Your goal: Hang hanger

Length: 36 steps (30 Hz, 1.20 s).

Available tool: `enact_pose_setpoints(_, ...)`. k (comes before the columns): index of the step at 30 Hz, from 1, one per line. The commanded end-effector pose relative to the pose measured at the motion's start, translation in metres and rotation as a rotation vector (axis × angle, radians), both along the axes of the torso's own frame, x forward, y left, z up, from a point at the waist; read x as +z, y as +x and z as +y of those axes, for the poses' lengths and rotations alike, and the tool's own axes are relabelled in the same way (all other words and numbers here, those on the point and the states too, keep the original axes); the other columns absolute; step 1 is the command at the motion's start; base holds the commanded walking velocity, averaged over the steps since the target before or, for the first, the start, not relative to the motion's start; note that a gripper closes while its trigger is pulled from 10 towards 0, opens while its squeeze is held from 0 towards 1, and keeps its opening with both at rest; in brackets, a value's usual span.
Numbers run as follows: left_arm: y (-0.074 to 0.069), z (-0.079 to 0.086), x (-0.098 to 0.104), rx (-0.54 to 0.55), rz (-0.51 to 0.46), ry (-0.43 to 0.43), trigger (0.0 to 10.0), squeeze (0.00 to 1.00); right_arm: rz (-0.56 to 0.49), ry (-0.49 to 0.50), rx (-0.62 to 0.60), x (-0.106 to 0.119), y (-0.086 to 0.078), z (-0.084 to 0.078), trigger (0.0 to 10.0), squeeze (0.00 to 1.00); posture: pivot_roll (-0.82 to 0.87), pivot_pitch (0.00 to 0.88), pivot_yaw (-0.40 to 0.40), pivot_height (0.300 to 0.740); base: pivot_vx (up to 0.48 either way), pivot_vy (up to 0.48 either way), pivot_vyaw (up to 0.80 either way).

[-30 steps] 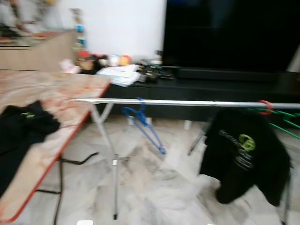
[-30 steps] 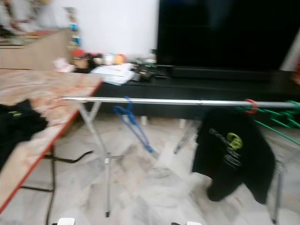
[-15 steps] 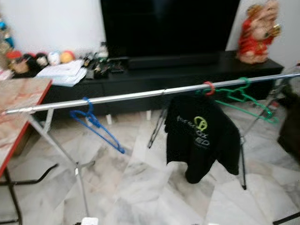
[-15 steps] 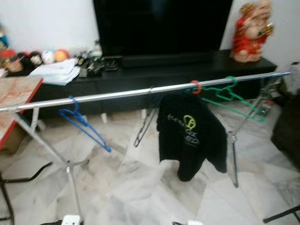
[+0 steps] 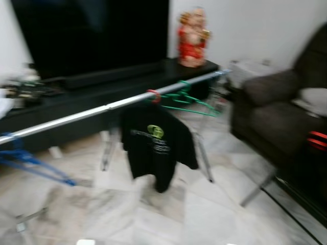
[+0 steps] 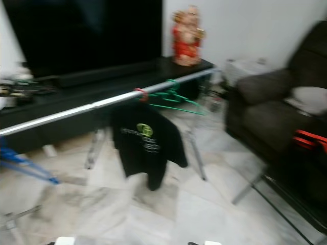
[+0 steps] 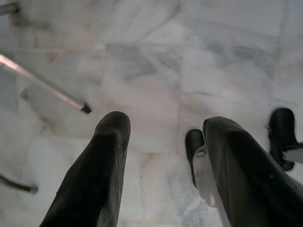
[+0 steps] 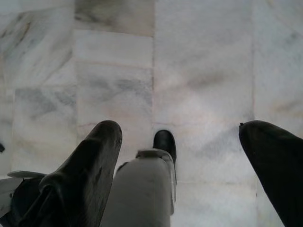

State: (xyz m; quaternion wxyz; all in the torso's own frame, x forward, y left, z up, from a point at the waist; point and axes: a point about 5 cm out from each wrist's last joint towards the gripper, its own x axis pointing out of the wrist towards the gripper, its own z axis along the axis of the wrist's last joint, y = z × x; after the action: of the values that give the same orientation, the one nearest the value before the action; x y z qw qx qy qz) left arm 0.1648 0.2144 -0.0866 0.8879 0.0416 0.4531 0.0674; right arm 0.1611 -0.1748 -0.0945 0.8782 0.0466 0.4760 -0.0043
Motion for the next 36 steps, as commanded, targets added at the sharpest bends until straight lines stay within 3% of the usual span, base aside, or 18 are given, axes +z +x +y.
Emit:
enact_pose_setpoints(1, -0.0031, 0.0042, -0.0006, 0.014, 0.006, 0.0, 10.0, 0.0, 0.003, 0.004, 0.016, 0.0001, 0.0012, 0.0029, 10.0, 0.0, 0.06, 0.0, 0.022, 0.74, 0.0, 0.0, -0.79)
enact_pose_setpoints(7, -0.0029, 0.0072, 0.0001, -0.021, 0.015, 0.035, 10.0, 0.0, 0.003, 0.004, 0.015, 0.0, 0.0009, 0.0027, 10.0, 0.0, 0.06, 0.0, 0.022, 0.74, 0.0, -0.204, -0.79)
enact_pose_setpoints(36, -0.0023, 0.0028, -0.0004, 0.0, 0.002, 0.0, 10.0, 0.0, -0.01, 0.004, -0.01, 0.0003, 0.0011, 0.0026, 10.0, 0.0, 0.06, 0.001, 0.022, 0.74, 0.0, 0.0, -0.74)
